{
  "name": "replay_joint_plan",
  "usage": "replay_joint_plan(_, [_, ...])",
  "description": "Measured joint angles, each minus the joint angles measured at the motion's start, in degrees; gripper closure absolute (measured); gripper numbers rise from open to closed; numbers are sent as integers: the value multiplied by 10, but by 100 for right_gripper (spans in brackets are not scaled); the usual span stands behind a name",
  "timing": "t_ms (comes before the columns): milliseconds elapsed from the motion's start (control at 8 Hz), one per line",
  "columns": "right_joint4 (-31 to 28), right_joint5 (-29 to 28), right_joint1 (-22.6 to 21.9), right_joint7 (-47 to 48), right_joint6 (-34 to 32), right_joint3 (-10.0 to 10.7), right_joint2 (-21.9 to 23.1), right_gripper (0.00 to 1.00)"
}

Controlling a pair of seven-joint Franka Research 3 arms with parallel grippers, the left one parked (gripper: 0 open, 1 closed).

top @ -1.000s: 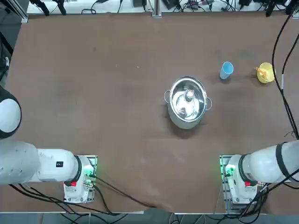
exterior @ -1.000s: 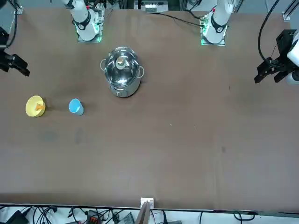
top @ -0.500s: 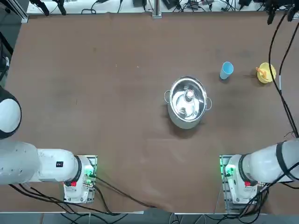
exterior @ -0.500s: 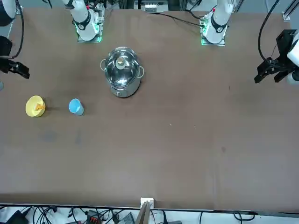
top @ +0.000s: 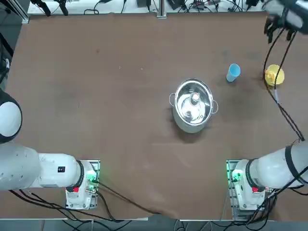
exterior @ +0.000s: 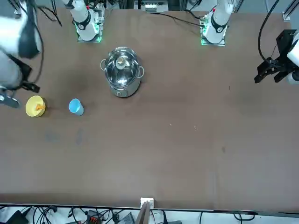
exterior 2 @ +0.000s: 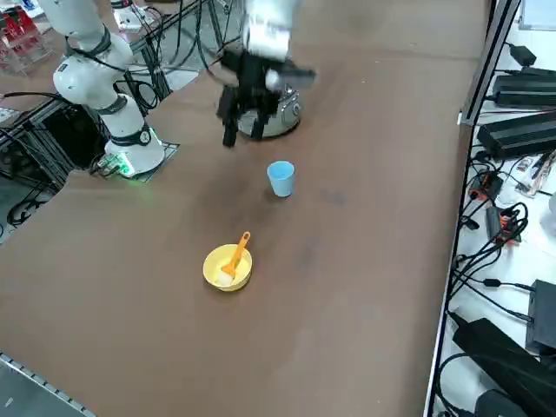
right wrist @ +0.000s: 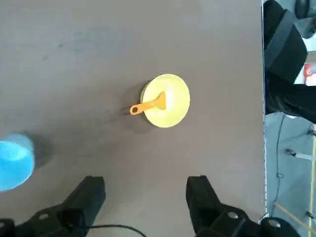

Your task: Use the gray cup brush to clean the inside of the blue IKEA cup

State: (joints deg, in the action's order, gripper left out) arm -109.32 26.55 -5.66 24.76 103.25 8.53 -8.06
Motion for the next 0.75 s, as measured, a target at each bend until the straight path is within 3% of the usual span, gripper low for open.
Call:
replay_joint_plan(250, [-27, 72, 3, 66, 42, 0, -59, 4])
replay_joint_plan(750, [-26, 162, -17, 189, 85, -4, -144, 10])
